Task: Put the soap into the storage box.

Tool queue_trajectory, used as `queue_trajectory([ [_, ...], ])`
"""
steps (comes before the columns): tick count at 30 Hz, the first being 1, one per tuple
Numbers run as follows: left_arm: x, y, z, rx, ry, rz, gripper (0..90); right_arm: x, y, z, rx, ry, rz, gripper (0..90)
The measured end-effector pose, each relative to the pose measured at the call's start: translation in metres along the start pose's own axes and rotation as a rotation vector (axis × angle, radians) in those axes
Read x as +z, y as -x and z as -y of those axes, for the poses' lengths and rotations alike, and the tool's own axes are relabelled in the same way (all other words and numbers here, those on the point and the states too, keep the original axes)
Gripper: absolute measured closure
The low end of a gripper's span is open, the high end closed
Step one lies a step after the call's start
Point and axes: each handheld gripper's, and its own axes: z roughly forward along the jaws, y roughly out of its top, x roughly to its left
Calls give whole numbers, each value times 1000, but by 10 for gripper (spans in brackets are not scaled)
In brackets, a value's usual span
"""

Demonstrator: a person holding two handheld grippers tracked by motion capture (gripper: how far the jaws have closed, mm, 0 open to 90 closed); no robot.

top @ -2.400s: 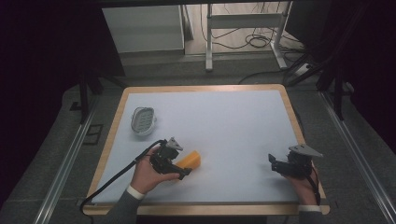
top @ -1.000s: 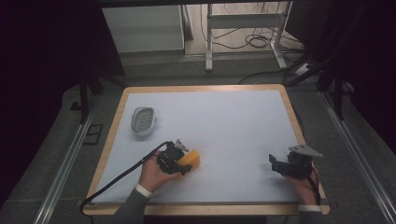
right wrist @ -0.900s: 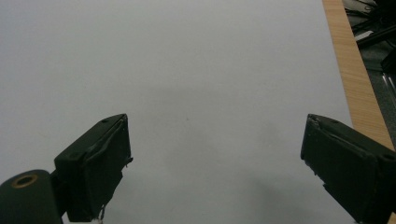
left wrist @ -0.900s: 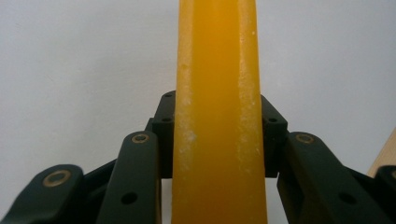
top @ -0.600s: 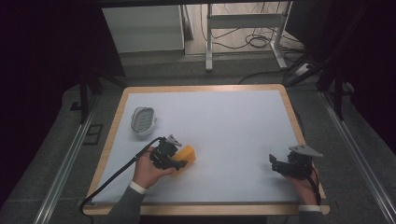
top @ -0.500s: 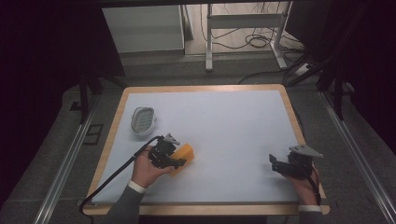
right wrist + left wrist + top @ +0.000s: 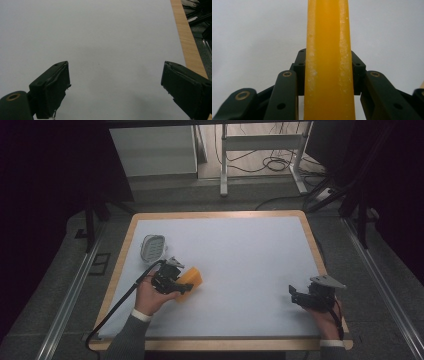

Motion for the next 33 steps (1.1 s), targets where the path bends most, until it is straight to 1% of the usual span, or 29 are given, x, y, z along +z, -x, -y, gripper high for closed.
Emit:
queue_trajectory([
  [4,-4,-5,-2,-11,8,-4,610,0,0,0,1,3,0,82],
  [5,-7,-8,-2,-17,15,-7,610,0,0,0,3,6,1,81],
  [6,-7,-8,-2,-17,15,-7,610,0,0,0,3,6,1,81],
  [7,-10,-12,-3,-22,20,-9,610,-1,0,-1,3,8,2,81],
  [12,-19,-20,-5,-44,45,-19,610,-1,1,-1,2,10,1,81],
  [19,-28,-31,-7,-63,59,-37,610,-1,1,-1,4,9,2,81],
  [23,-31,-34,-9,-67,58,-52,610,-1,1,-1,3,10,1,81],
  [28,-33,-37,-11,-72,64,-61,610,-1,1,-1,5,10,5,81],
  [33,-32,-40,-12,-79,59,-63,609,-2,1,0,7,10,6,81],
])
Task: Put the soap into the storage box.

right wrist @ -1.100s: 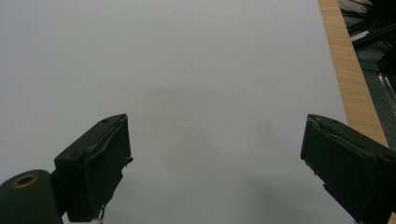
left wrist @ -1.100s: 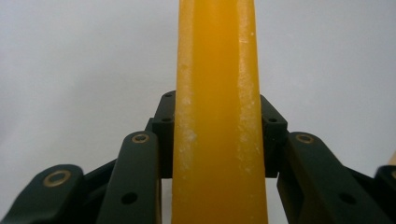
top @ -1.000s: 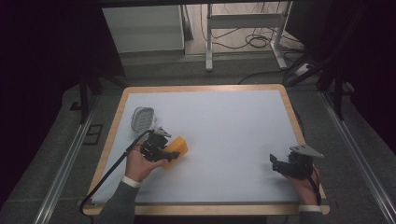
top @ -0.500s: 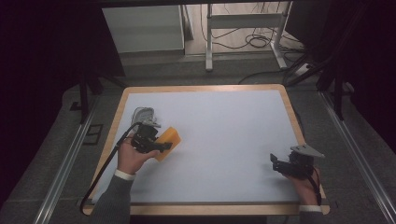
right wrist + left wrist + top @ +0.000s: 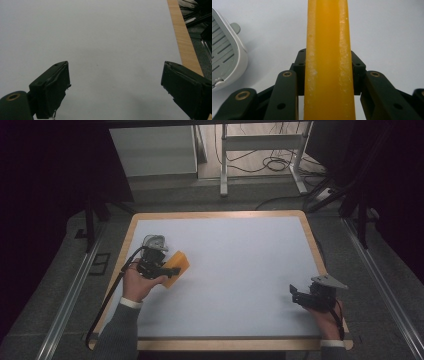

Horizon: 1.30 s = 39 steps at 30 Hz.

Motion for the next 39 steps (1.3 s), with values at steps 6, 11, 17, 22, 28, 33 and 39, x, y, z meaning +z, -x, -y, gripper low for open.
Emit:
queue_trajectory([
  [6,3,-2,-1,0,-7,-2,610,0,0,0,2,3,4,81],
  [11,2,-7,-2,-12,-8,-15,610,0,0,0,-1,3,5,81],
  [17,1,-11,-4,-22,-4,-14,610,0,0,0,-3,7,9,81],
  [22,1,-19,-6,-34,-5,-8,610,0,0,0,-3,7,10,82],
  [28,0,-23,-8,-43,3,-1,610,0,0,1,-5,4,10,81],
  [33,-1,-32,-11,-62,7,-6,610,0,0,1,-6,4,10,81],
  [39,-4,-42,-13,-83,15,-10,610,0,0,1,-7,2,12,81],
])
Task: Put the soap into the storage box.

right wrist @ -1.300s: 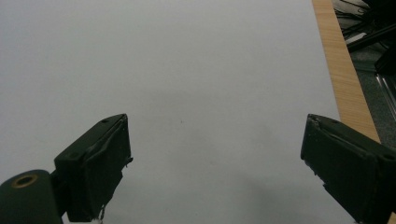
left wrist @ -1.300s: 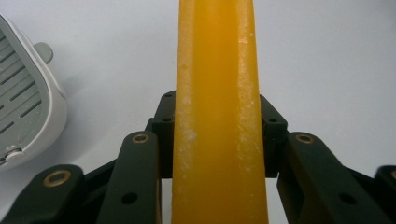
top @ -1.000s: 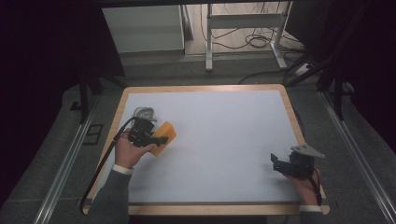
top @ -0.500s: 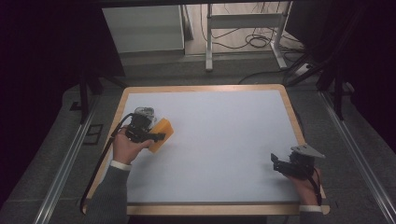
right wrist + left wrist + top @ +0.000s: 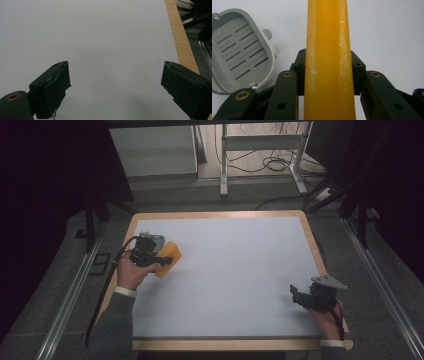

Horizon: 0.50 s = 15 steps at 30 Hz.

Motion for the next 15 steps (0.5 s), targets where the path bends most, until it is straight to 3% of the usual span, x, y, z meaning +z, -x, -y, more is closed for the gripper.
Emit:
queue_trajectory([
  [15,-4,-14,-7,-35,21,-33,610,0,1,0,0,1,5,82],
])
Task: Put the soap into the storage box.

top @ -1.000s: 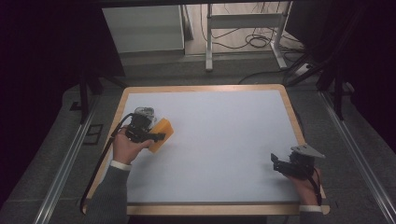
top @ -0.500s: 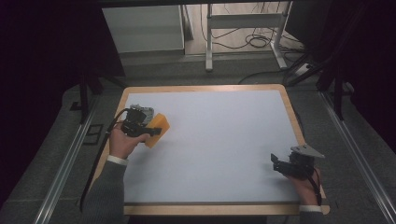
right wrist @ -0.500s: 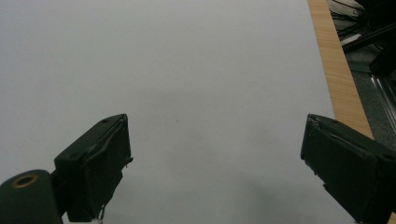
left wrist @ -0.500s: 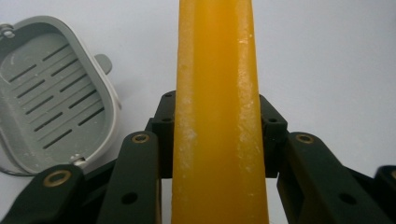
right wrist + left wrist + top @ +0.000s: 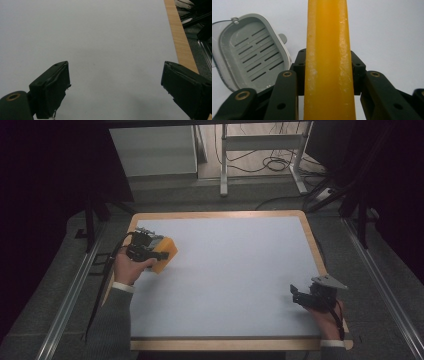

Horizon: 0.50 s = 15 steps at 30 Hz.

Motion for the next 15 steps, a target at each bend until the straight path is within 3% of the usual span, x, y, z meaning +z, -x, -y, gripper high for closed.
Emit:
queue_trajectory([
  [15,3,-17,-14,-39,-3,-16,610,0,0,0,2,-4,1,82],
])
